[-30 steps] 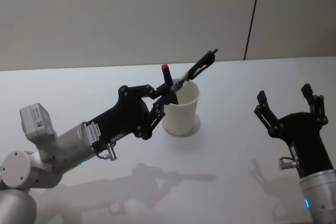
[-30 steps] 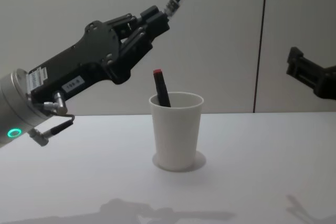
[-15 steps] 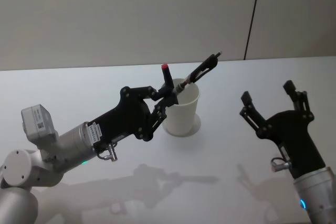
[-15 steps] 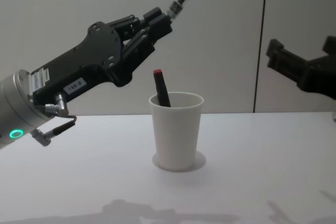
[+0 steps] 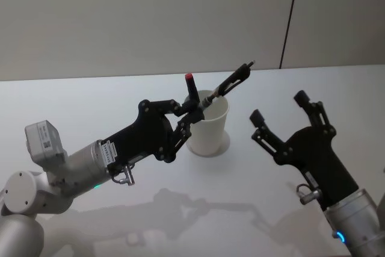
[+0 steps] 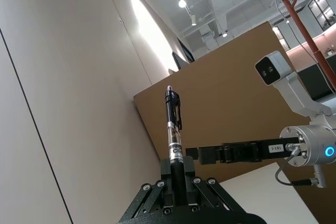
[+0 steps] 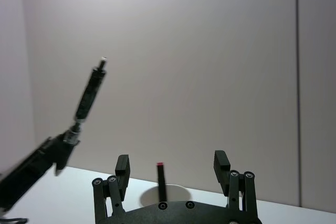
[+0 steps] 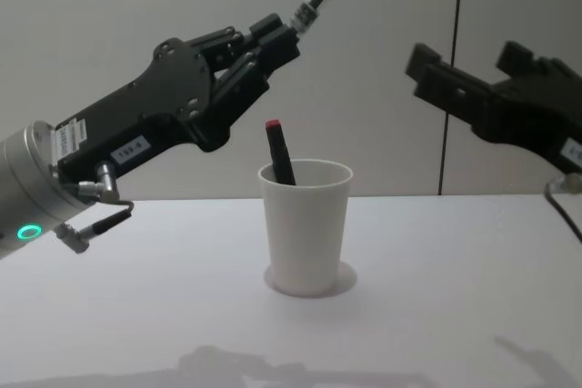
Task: Place the pen into the pen holder.
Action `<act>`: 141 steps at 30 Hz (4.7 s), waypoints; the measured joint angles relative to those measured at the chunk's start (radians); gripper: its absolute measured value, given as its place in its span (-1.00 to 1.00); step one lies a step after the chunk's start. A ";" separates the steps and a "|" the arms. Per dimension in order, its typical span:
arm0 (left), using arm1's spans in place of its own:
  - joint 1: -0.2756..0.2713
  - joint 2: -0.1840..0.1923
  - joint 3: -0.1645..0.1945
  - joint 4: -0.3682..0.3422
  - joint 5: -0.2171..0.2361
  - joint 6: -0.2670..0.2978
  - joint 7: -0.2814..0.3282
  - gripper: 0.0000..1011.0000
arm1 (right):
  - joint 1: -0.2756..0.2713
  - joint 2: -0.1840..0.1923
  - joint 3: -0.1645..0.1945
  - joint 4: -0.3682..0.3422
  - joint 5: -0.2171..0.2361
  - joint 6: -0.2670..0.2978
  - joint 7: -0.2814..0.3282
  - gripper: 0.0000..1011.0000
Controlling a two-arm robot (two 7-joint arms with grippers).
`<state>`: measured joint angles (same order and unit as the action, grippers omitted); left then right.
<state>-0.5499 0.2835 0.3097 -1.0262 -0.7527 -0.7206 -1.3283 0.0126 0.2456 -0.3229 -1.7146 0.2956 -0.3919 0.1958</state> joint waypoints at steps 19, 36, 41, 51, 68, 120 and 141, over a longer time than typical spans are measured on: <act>-0.002 -0.001 0.000 0.002 -0.001 -0.001 -0.003 -0.73 | 0.029 -0.007 -0.019 -0.005 0.196 0.036 0.315 0.98; -0.002 -0.001 0.000 0.002 -0.001 -0.001 -0.004 -0.73 | 0.065 -0.033 -0.029 0.011 0.442 0.061 0.530 0.98; -0.002 -0.001 0.000 0.002 -0.001 -0.001 -0.004 -0.73 | 0.072 -0.036 -0.027 0.014 0.499 0.062 0.558 0.98; -0.002 -0.001 0.000 0.002 -0.001 -0.001 -0.004 -0.73 | 0.075 -0.037 -0.024 0.014 0.565 0.056 0.582 0.98; -0.002 -0.001 0.000 0.002 -0.001 -0.001 -0.004 -0.73 | 0.071 -0.028 -0.021 0.011 0.585 0.041 0.570 0.98; -0.002 -0.001 0.000 0.002 -0.001 -0.001 -0.004 -0.73 | 0.163 -0.083 -0.034 0.127 0.531 0.080 0.526 0.17; -0.002 -0.001 0.000 0.002 -0.001 -0.001 -0.003 -0.73 | 0.173 -0.091 -0.041 0.137 0.508 0.094 0.472 -0.74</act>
<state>-0.5515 0.2827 0.3096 -1.0238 -0.7533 -0.7212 -1.3315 0.1852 0.1547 -0.3642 -1.5780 0.8036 -0.2978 0.6683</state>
